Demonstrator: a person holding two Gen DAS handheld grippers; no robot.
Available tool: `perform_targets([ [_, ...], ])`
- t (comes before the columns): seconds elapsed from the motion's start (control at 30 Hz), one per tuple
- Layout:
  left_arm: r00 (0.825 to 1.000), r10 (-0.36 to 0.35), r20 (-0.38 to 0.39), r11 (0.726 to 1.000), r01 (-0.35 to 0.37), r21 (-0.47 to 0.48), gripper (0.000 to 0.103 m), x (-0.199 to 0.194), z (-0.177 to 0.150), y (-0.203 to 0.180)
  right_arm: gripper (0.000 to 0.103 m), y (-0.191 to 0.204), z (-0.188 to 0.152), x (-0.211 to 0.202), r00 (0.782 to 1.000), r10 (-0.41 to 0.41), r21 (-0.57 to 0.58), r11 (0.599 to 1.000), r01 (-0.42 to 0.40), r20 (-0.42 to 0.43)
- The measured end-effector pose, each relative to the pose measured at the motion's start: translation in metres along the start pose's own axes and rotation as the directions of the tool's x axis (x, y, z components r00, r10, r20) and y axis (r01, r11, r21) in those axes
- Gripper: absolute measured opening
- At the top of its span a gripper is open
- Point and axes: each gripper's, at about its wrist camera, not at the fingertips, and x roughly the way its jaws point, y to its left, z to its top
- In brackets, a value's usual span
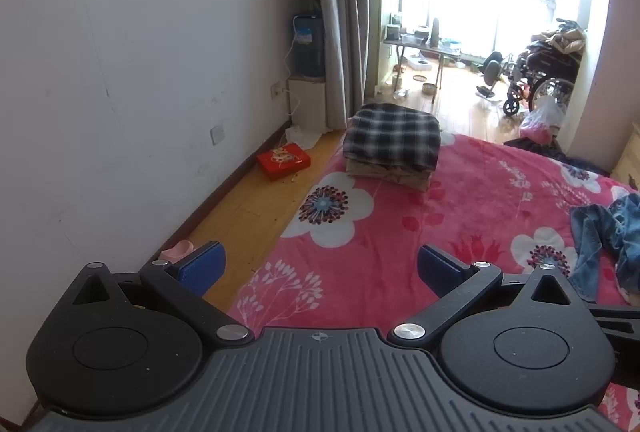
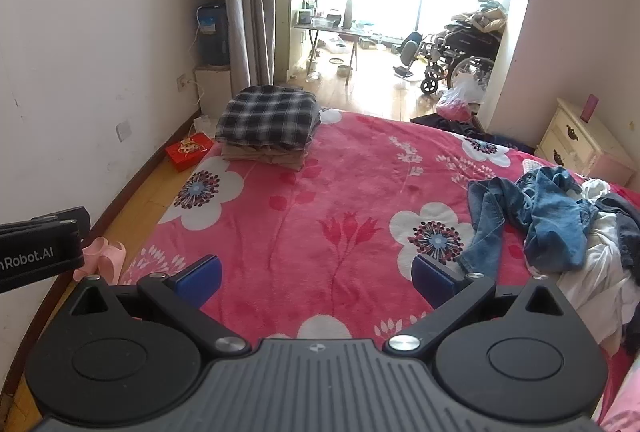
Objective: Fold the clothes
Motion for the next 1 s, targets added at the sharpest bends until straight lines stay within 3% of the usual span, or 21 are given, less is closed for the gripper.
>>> perform_targets([
  [1.0, 1.000, 0.011, 0.003, 1.000, -0.011, 0.009, 0.103, 0.0006, -0.0026, 0.0020, 0.103, 0.0099, -0.0026, 0.0023, 1.000, -0.001, -0.033, 0.999, 0.001, -0.004],
])
